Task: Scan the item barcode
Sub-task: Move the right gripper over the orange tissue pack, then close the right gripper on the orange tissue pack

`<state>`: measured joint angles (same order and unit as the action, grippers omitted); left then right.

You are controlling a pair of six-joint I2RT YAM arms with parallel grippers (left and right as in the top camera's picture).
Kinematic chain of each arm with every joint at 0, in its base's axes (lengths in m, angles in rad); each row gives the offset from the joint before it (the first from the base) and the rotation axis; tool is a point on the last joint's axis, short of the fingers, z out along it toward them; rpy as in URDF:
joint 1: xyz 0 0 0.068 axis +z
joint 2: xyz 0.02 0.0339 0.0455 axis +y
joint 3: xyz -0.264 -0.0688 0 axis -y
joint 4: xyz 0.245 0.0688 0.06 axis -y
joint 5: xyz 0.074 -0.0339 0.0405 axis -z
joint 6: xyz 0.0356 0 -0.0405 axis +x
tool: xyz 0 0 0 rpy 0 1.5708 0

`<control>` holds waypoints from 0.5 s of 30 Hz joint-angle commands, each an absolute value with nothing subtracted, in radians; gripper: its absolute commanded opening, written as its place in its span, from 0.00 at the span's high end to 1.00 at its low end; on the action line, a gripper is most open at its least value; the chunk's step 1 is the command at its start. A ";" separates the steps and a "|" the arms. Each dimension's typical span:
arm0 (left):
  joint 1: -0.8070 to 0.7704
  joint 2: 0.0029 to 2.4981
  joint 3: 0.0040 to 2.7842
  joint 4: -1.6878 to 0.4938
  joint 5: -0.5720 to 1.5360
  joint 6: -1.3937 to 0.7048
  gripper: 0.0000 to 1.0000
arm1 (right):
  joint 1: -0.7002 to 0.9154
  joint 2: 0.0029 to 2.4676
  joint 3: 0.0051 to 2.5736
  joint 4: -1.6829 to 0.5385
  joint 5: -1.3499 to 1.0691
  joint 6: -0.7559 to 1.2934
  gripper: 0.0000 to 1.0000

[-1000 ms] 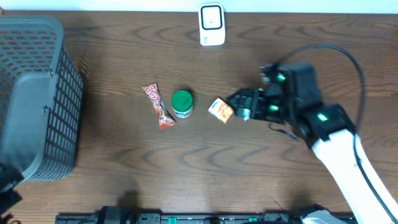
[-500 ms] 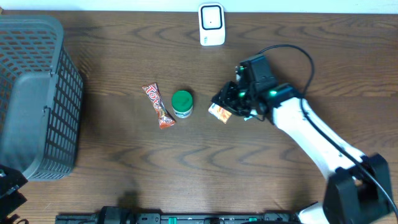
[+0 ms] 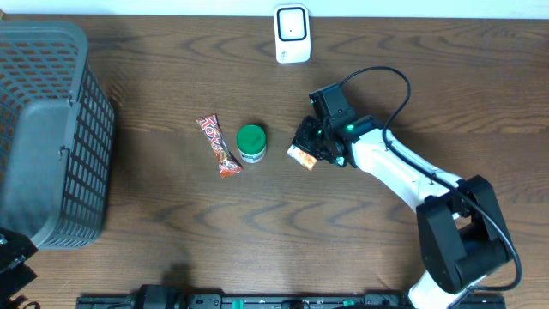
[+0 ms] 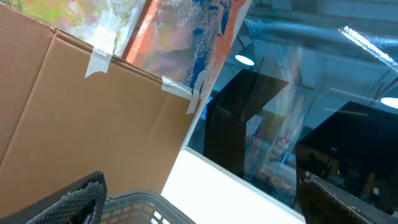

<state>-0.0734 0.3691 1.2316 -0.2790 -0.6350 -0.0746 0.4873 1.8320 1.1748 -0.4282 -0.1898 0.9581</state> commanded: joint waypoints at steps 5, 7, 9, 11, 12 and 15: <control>-0.069 0.367 1.226 -0.270 -0.640 -0.089 0.02 | 0.493 1.980 1.189 -0.418 -0.152 0.952 0.99; -0.069 0.367 1.226 -0.270 -0.640 -0.089 0.02 | 0.493 2.003 1.189 -0.405 -0.171 0.952 0.99; -0.069 0.367 1.226 -0.270 -0.640 -0.089 0.02 | 0.493 2.003 1.190 -0.378 -0.199 0.937 0.99; -0.069 0.367 1.226 -0.270 -0.640 -0.089 0.02 | 0.490 1.972 1.200 -0.348 -0.269 0.910 0.99; -0.069 0.367 1.226 -0.271 -0.640 -0.089 0.02 | 0.489 1.954 1.205 -0.348 -0.281 0.907 0.99; -0.069 0.367 1.226 -0.271 -0.640 -0.089 0.02 | 0.483 1.845 1.214 -0.387 -0.272 0.893 0.99</control>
